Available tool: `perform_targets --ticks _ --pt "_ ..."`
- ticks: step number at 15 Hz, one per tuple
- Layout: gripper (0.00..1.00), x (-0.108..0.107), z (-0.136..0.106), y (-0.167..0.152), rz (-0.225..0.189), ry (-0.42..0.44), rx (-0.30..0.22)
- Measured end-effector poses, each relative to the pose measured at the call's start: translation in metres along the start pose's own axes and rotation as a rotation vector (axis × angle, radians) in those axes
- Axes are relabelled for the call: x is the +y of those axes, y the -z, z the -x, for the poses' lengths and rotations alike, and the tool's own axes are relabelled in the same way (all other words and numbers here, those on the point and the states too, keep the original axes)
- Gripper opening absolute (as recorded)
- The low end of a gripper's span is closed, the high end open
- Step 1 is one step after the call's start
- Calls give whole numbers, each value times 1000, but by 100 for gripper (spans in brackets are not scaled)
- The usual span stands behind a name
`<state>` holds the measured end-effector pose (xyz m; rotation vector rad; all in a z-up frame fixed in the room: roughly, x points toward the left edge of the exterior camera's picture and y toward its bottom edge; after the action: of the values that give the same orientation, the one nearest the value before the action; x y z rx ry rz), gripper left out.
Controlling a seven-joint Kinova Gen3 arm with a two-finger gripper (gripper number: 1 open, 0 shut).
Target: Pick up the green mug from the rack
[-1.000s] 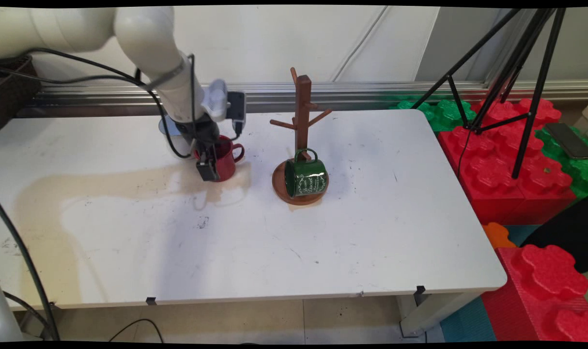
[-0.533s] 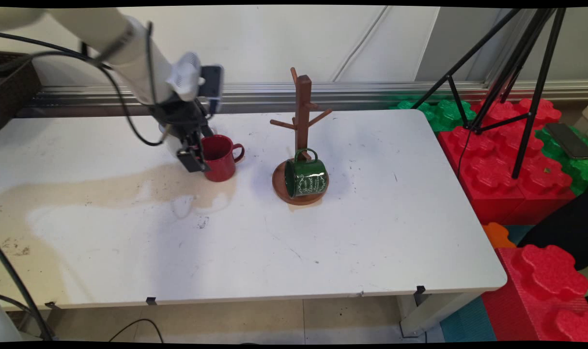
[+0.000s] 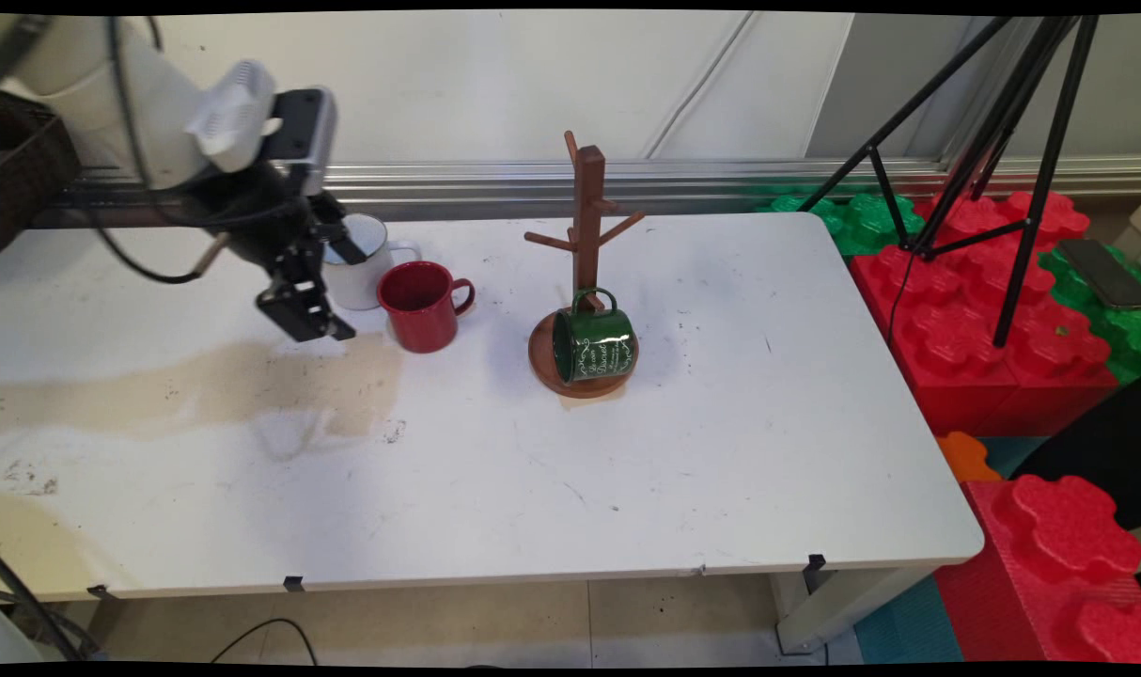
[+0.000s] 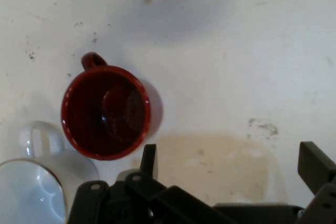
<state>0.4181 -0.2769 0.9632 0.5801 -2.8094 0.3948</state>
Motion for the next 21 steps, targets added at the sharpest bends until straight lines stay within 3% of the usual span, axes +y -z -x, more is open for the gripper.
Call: perform_targets --ticks 7,14,21 --pt "100 37 13 16 -5 71 82" --pt "100 65 -17 -13 -9 204 191" --pt "100 75 -53 -51 -32 338 294"
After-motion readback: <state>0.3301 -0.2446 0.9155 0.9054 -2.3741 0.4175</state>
